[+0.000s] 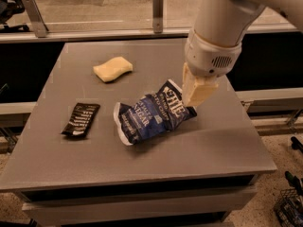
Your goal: Move blue chip bag near rxbar chocolate
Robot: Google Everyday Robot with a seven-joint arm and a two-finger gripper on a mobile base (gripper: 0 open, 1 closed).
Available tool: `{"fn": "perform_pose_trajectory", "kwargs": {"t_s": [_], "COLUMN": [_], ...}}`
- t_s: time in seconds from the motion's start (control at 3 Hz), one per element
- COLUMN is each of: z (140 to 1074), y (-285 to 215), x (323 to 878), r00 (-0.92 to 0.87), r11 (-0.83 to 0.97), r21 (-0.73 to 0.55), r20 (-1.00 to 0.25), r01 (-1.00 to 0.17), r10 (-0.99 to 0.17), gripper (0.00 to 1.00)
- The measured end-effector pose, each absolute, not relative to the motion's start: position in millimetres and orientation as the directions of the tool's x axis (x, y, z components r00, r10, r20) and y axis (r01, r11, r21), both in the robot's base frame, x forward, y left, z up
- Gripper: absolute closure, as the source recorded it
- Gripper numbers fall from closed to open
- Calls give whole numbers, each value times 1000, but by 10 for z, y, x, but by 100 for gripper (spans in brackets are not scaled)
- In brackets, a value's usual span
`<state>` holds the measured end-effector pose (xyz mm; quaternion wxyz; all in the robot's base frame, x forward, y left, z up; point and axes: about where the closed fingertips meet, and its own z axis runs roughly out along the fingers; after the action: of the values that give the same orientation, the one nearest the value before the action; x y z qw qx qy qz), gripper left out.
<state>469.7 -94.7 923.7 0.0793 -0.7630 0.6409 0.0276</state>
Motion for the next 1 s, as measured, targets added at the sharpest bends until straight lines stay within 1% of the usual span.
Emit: {"fn": "perform_pose_trajectory", "kwargs": {"t_s": [0.33,0.67,1.0], "z": [9473,9490,9339], "y": [-1262,-1475,-1540], "x": [5018,5364,5577], "r00": [129,88,64], "r11": [-118,-79,-55], "r21": [-123,-138,-122], "r20": [-90,-67,-67], "r01": [-985,-987,-991], "r10": [-987,-994,-996], "gripper": [100,100,100]}}
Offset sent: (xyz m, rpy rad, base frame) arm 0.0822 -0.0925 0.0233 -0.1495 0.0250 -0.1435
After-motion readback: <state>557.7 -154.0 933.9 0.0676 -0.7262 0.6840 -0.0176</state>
